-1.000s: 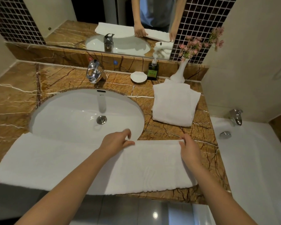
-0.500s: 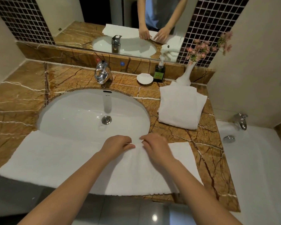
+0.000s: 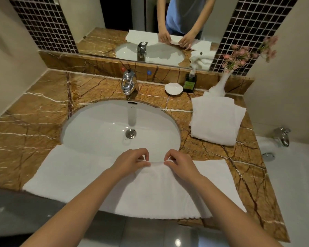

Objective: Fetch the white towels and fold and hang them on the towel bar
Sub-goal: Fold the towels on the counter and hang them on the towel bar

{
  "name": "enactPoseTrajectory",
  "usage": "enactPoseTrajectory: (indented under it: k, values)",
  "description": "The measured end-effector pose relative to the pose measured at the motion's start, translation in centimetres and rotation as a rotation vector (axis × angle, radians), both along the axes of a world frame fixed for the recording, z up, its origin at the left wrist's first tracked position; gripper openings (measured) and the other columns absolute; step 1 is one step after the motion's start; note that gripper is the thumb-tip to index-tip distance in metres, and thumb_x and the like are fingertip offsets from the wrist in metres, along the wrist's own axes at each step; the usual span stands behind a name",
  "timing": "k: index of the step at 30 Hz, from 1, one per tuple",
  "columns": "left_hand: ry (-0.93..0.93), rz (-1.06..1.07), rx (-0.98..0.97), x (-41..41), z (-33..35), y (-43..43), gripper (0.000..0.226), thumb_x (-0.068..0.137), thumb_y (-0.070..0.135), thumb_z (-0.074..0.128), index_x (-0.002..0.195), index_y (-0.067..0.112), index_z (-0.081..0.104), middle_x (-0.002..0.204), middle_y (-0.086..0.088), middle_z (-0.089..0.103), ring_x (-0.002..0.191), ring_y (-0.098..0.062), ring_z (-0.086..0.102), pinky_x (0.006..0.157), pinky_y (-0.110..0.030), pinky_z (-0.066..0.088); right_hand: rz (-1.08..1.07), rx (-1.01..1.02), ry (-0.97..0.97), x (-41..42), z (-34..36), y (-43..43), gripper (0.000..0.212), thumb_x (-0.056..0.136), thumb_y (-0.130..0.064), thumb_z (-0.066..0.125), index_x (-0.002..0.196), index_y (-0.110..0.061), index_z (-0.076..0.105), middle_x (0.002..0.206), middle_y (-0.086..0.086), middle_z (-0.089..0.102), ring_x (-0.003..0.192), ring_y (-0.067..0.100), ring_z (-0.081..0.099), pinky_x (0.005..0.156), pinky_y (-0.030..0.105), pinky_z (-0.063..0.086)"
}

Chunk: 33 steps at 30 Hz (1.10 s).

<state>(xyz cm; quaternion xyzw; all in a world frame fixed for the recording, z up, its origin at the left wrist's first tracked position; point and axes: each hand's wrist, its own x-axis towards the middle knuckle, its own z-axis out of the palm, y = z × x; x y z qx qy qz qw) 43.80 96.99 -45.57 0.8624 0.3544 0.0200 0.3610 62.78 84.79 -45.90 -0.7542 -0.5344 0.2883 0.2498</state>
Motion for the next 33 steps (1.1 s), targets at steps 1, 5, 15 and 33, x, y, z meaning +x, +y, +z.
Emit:
enactPoseTrajectory:
  k: [1,5,15,33]
  values:
    - [0.016,0.006,-0.016,-0.2,0.0,0.2,0.016,0.079,0.039,0.068,0.079,0.030,0.055,0.068,0.014,0.063,0.065,0.000,0.055,0.067,-0.029,0.046,-0.001,-0.003,0.006,0.0,0.0,0.0,0.008,0.085,-0.025,0.062,0.080,-0.030,0.058,0.076,-0.007,0.063,0.077,0.009,0.057,0.083,0.032,0.041]
    - [0.042,0.014,0.036,-1.1,0.0,1.1,0.015,0.081,0.042,0.067,0.083,0.029,0.060,0.066,0.013,0.058,0.063,-0.002,0.053,0.064,-0.026,0.042,-0.022,-0.016,0.020,0.2,0.0,0.0,0.015,0.086,-0.024,0.064,0.078,-0.033,0.057,0.078,-0.007,0.063,0.076,0.007,0.057,0.089,0.037,0.040]
    - [0.193,-0.148,0.228,-4.6,-1.6,3.6,0.037,0.092,0.044,0.054,0.080,0.010,0.058,0.071,-0.002,0.057,0.070,-0.017,0.048,0.052,-0.021,0.026,-0.018,-0.066,-0.188,0.2,0.0,-0.3,0.010,0.090,-0.027,0.061,0.084,-0.031,0.054,0.073,-0.009,0.062,0.071,0.005,0.055,0.091,0.038,0.043]
    - [0.341,-0.296,0.353,-12.1,0.1,9.8,0.046,0.091,0.053,0.048,0.065,0.015,0.042,0.069,0.002,0.046,0.074,-0.023,0.054,0.061,-0.031,0.032,0.280,-0.264,-0.387,-8.7,-0.3,6.3,0.022,0.100,-0.035,0.037,0.101,-0.023,0.056,0.108,-0.003,0.061,0.105,0.019,0.055,0.075,0.033,0.034]
